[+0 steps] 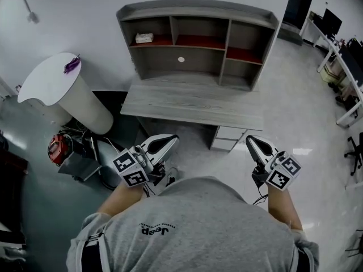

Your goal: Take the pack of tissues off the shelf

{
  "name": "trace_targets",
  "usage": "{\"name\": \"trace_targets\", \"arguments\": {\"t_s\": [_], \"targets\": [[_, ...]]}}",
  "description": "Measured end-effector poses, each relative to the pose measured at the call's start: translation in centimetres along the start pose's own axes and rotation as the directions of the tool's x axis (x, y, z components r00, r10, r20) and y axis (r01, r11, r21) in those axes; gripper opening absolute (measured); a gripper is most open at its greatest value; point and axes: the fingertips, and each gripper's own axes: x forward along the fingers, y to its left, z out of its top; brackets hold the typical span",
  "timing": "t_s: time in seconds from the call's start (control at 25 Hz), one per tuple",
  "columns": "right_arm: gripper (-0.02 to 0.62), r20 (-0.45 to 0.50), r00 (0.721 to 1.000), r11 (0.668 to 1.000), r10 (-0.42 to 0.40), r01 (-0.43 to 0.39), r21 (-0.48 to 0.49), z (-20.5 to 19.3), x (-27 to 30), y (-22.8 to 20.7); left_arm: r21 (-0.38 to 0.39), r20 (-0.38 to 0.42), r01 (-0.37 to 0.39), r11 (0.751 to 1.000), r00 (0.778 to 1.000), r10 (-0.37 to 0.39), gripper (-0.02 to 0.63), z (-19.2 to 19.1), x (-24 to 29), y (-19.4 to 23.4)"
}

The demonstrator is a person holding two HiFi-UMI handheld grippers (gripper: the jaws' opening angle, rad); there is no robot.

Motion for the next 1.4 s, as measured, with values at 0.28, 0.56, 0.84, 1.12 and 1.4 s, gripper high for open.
{"name": "trace_targets", "arguments": {"t_s": [0.28,0.56,0.84,1.12,1.4], "targets": [[0.018,0.014,1.000,1.000,-0.024,0.024,-0.010,1.6,13.0,-1.9,-0.008,-0.018,0.066,0.998,0.998,-0.066,0.011,4.4,-0.3,12.6],[0.018,0.031,0.998,0.999,-0.050,0.051,-0.020,4.0,24.6,-4.7,-0.018,-0.028,0.101,0.995,0.994,-0.102,0.011,8.6,-0.4,24.0],[0.018,0.002,0.998,0.998,-0.065,0.065,-0.011,4.5,31.6,-7.5,-0.055,-0.032,0.088,0.995,0.995,-0.089,0.011,9.8,-0.8,31.6],[0.018,-0.017,0.999,0.999,-0.051,0.051,0.002,4.8,34.5,-11.2,-0.075,-0.039,0.076,0.994,0.996,-0.079,0.011,9.3,1.4,35.0],[0.018,-0.031,0.999,1.000,0.031,-0.031,0.001,5.7,35.7,-17.5,-0.047,-0.045,0.006,0.999,0.999,-0.008,0.011,8.4,6.3,37.1]]}}
